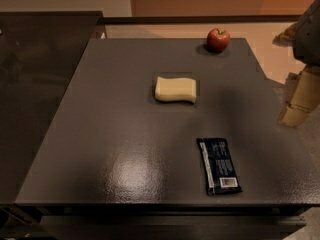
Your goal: Move apple near sponge
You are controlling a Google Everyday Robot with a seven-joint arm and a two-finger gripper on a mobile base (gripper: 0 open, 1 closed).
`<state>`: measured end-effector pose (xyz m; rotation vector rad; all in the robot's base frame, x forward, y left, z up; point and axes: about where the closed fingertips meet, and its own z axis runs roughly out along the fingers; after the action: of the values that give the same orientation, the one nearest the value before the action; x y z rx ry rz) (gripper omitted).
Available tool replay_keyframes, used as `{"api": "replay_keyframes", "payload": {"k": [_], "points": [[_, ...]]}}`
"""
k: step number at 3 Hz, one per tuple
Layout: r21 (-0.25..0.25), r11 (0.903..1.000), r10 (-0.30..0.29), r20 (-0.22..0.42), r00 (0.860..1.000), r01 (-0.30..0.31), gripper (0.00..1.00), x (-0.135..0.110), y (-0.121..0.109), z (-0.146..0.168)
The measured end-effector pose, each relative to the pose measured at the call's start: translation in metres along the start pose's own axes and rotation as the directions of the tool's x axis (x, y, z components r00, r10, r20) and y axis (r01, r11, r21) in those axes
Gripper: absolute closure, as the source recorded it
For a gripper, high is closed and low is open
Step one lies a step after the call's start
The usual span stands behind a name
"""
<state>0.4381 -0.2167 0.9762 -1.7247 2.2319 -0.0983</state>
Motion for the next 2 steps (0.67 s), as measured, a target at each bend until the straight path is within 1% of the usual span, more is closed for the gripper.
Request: {"api": "replay_keyframes", "payload": {"k": [1,2], "points": [[0.000,1.0000,0.000,0.000,1.000,0.000,0.00,0.0000,0.0000,0.0000],[0.006,0.9998,0.016,0.031,0.999,-0.016,0.00,-0.0010,-0.0096,0.0025]]}}
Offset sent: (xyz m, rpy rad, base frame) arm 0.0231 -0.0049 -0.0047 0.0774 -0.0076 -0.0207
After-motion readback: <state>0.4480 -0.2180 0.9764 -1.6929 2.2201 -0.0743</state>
